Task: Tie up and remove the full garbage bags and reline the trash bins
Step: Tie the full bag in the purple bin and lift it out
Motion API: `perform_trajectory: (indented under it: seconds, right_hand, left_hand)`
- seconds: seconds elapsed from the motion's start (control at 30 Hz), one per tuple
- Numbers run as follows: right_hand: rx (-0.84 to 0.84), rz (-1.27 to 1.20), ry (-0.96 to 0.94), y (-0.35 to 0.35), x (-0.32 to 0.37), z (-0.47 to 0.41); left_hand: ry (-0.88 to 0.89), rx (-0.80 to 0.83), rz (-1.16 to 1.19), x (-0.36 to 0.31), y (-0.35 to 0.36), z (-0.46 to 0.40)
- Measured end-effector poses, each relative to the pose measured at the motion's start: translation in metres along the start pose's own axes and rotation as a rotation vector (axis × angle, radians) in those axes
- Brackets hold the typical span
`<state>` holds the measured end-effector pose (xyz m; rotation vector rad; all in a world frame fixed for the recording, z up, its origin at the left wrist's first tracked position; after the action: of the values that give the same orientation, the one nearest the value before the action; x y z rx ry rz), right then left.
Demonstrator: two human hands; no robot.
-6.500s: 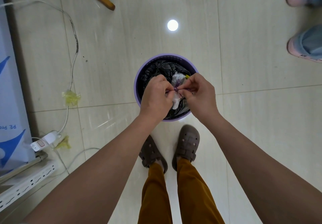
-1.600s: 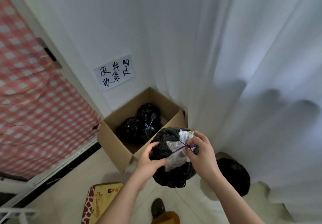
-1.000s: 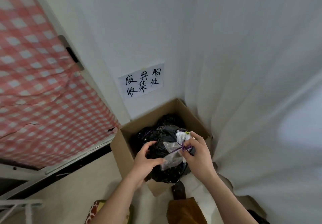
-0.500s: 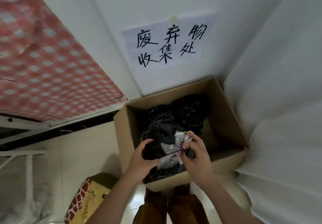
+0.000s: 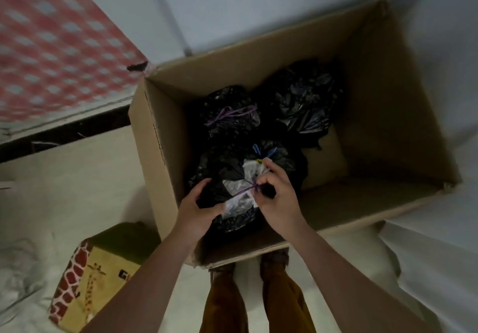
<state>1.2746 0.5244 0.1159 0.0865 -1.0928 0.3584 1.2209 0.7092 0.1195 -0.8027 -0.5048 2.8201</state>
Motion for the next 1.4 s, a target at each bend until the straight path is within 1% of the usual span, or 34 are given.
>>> perform_trajectory:
  seconds: [0.2, 0.37, 0.47, 0.53, 0.6, 0.67, 0.77, 0.83, 0.97, 1.17, 1.3, 1.4]
  right_hand:
    - [0.040, 0.054, 0.096, 0.003, -0.028, -0.028]
    - [0.124, 0.064, 0.173, 0.007, -0.028, -0.024]
    - [0.166, 0.051, 0.180, 0.005, -0.021, -0.013]
    - [0.179, 0.087, 0.170, 0.004, -0.017, -0.004]
    - [0.132, 0.164, 0.158, 0.002, -0.013, 0.005]
    - [0.067, 0.251, 0.164, 0.001, -0.009, 0.015]
    - [-0.039, 0.345, 0.188, -0.003, -0.004, 0.030]
    - [-0.108, 0.347, 0.188, -0.005, -0.002, 0.040]
    - [-0.258, 0.257, 0.193, -0.009, 0.000, 0.065]
    - [-0.502, 0.129, 0.207, -0.016, -0.007, 0.111]
    - [-0.643, 0.061, 0.240, -0.025, -0.014, 0.155]
    - [-0.763, -0.008, 0.295, -0.039, -0.026, 0.196]
  left_hand:
    - [0.000, -0.009, -0.124, 0.011, 0.018, -0.040]
    - [-0.014, -0.146, -0.378, 0.012, 0.011, -0.041]
    - [0.085, -0.139, -0.529, 0.002, 0.008, -0.027]
    - [0.219, -0.143, -0.677, -0.009, 0.007, -0.016]
    - [0.350, -0.166, -0.879, -0.021, 0.007, -0.006]
    - [0.435, -0.169, -1.059, -0.032, 0.008, 0.001]
    - [0.516, -0.138, -1.211, -0.042, 0.010, 0.008]
    - [0.592, -0.146, -1.264, -0.048, 0.012, 0.013]
    - [0.744, -0.141, -1.310, -0.060, 0.020, 0.028]
    - [0.890, -0.080, -1.428, -0.071, 0.031, 0.055]
    - [0.985, -0.022, -1.524, -0.075, 0.058, 0.077]
    - [1.069, 0.017, -1.591, -0.075, 0.094, 0.099]
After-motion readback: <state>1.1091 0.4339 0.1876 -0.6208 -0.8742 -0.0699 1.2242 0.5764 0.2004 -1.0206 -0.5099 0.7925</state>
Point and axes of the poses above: each hand's wrist, its own z-axis away from the middle knuckle, its own y-axis out of the palm, x = y × z, the point moved 3 cm from there along -z, towards the middle knuckle, and after that the axes turned 15 degrees about -z, right-handed, at the moved point
